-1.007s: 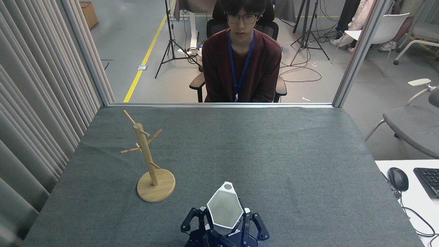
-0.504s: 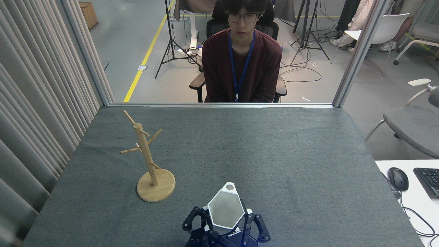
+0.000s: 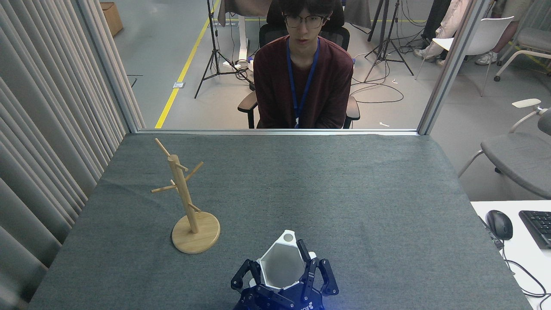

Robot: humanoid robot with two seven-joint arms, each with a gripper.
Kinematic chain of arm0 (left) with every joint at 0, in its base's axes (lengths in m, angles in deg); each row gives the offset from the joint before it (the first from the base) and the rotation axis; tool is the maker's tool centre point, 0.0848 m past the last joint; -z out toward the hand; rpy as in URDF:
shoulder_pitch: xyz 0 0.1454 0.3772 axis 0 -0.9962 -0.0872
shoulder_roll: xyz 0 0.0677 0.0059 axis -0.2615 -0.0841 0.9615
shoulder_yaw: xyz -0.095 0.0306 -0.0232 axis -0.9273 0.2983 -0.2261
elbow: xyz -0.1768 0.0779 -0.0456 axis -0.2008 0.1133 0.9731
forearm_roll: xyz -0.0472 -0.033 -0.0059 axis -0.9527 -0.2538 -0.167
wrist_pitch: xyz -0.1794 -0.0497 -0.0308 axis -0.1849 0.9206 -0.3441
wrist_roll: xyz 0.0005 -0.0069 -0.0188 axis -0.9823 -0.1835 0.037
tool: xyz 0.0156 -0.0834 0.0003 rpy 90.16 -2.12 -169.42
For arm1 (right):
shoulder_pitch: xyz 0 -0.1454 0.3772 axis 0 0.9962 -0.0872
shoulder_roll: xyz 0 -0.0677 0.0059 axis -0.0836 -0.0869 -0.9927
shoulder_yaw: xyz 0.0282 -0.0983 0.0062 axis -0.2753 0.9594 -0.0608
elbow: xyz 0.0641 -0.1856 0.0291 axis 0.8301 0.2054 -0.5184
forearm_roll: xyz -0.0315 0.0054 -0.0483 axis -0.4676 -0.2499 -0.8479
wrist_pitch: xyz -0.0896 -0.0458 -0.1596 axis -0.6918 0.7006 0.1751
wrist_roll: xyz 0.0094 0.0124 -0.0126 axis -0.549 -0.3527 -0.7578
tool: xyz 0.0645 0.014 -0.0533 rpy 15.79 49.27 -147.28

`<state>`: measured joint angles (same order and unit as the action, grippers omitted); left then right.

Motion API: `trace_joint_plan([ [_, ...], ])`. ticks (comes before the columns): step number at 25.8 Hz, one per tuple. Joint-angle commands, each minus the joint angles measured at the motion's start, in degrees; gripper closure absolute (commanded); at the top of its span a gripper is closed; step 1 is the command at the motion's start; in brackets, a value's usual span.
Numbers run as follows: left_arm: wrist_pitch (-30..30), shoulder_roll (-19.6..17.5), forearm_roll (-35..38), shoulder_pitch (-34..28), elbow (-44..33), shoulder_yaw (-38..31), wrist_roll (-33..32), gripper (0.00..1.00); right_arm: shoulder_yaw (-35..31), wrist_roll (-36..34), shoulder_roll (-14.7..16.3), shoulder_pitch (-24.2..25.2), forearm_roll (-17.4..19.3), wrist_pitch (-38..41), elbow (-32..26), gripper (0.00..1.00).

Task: Hang cup on storage rack
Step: 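Release the cup from the right gripper and move the left gripper toward the stand, then raise the cup with the left gripper onto a wooden stand peg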

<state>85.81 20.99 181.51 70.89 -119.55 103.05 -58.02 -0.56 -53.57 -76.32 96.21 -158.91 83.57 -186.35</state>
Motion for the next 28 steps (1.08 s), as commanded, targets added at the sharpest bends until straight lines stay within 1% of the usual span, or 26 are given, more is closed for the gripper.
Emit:
trace_joint_plan([
  [1,-0.1,0.0,0.0,0.0,-0.1,0.0,0.0,0.49,-3.8,-0.2,-1.3,-3.7,2.3,-3.4,-1.4,0.01],
  [2,-0.1,-0.1,0.0,0.0,-0.1,0.0,0.0,0.49,-7.7,0.3,-1.5,-5.2,5.6,-6.3,-1.1,0.01],
  [3,-0.2,-0.1,-0.1,0.0,-0.1,0.0,0.0,0.49,-11.1,0.7,-1.5,-6.3,10.3,-8.1,-0.7,0.01],
  [5,-0.2,-0.1,-0.1,-0.1,-0.2,0.0,0.1,0.49,-16.0,2.1,-1.2,-7.2,17.3,-8.4,0.5,0.01],
  [6,-0.3,-0.1,-0.1,-0.1,-0.2,-0.1,0.1,0.48,-18.4,3.6,-0.5,-7.2,18.5,-8.4,1.9,0.01],
  [7,-0.3,-0.1,-0.1,-0.1,-0.1,-0.1,0.2,0.49,-20.9,4.7,0.1,-7.0,18.4,-8.2,3.3,0.01],
  [9,-0.5,-0.1,-0.1,-0.2,-0.1,-0.2,0.2,0.48,-23.7,6.0,2.8,-5.9,18.1,-7.4,5.0,0.01],
  [11,-1.6,-0.1,-0.1,-0.2,-0.1,-0.3,0.2,0.48,-23.8,7.2,5.8,-2.7,18.0,-6.9,5.9,0.01],
  [13,-2.0,-0.2,-0.2,-0.4,-0.2,-0.6,0.2,0.47,-23.8,7.5,7.4,0.4,16.7,-6.1,6.3,0.01],
  [15,-2.2,-0.5,-0.4,-0.9,-0.5,-1.0,0.2,0.47,-24.3,7.5,7.9,1.6,16.1,-4.2,7.2,0.01],
  [19,-2.3,-0.7,-0.6,-1.4,-1.8,-6.1,0.2,0.48,-24.6,7.5,9.2,1.9,16.2,-3.0,7.3,0.01],
  [23,-3.6,-0.7,-0.7,-1.9,-4.0,-14.3,0.2,0.49,-24.5,7.5,9.7,1.7,16.2,-2.9,7.3,0.01],
  [27,-4.3,-1.4,-0.7,-4.8,-8.1,-22.9,0.2,0.5,-24.5,7.5,10.5,1.5,16.1,-2.8,7.4,0.01],
  [28,-4.8,-1.5,-0.7,-5.2,-8.7,-25.0,0.1,0.52,-24.5,7.5,10.8,1.3,16.1,-2.8,7.4,0.01],
])
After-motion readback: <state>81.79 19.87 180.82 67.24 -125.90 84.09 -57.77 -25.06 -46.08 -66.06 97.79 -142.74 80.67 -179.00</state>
